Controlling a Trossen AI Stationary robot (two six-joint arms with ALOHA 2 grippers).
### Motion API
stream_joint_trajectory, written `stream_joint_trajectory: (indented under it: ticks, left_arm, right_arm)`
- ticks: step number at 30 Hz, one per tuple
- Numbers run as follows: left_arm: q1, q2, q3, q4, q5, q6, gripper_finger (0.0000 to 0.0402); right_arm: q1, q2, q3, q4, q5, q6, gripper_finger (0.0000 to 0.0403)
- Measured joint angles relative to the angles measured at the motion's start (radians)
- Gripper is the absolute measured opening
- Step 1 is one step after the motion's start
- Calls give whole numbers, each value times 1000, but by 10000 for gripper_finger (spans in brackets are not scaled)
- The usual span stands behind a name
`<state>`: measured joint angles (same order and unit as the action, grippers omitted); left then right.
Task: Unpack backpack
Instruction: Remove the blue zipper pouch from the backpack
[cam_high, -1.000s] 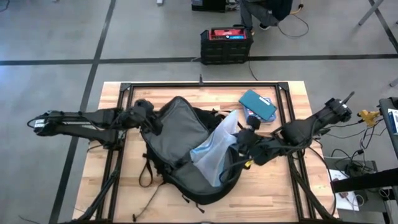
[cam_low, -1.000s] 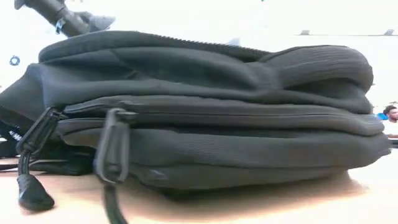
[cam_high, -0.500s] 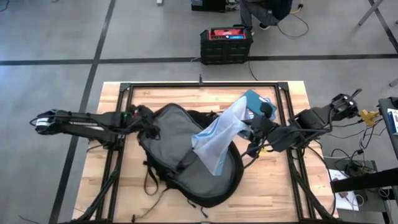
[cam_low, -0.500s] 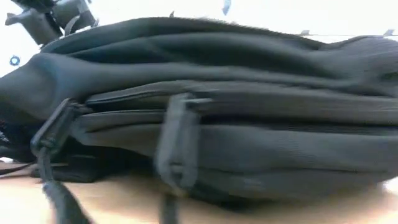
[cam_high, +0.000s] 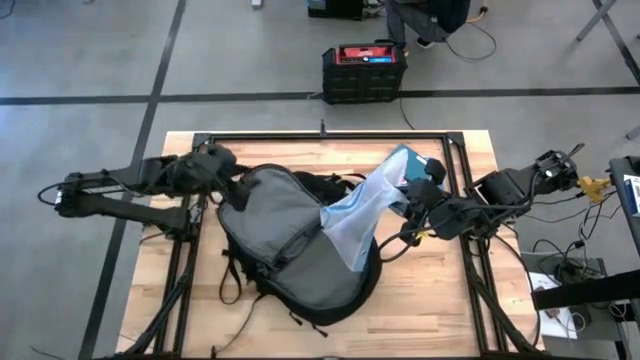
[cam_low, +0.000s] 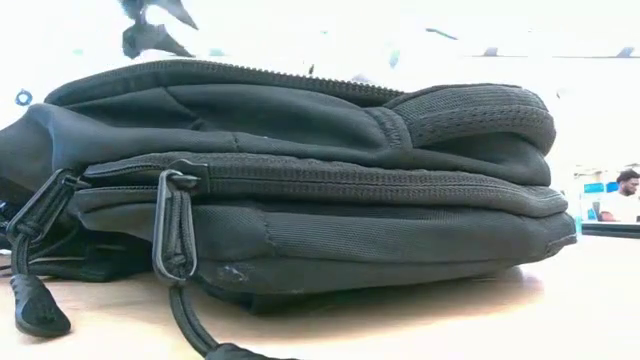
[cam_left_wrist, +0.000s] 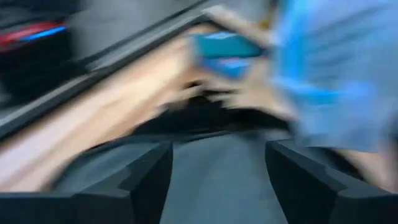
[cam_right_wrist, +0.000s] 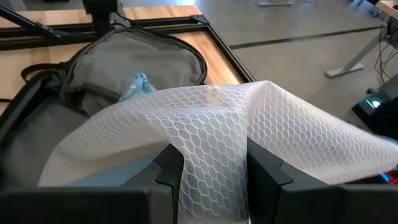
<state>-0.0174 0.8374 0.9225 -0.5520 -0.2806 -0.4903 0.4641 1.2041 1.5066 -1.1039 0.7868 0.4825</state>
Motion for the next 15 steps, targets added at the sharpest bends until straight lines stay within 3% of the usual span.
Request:
stream_joint_trajectory:
  ticks: [4,8,11,15]
  left_arm:
    - [-150,84,-169,401,9,29,246]
    - [-254,250,-319,787,3,26,230]
    - [-295,392,-366,895,-67,17,211]
    - [-320,546,-370,897,-200,12,184]
  right_arm:
    - [0,-5,0,-10,-1,6,93]
    - [0,-13,0,-30,-1,15,93]
    - [0,-14,0,-39,-1,19,93]
    - [0,-12,0,-66,-5,46,93]
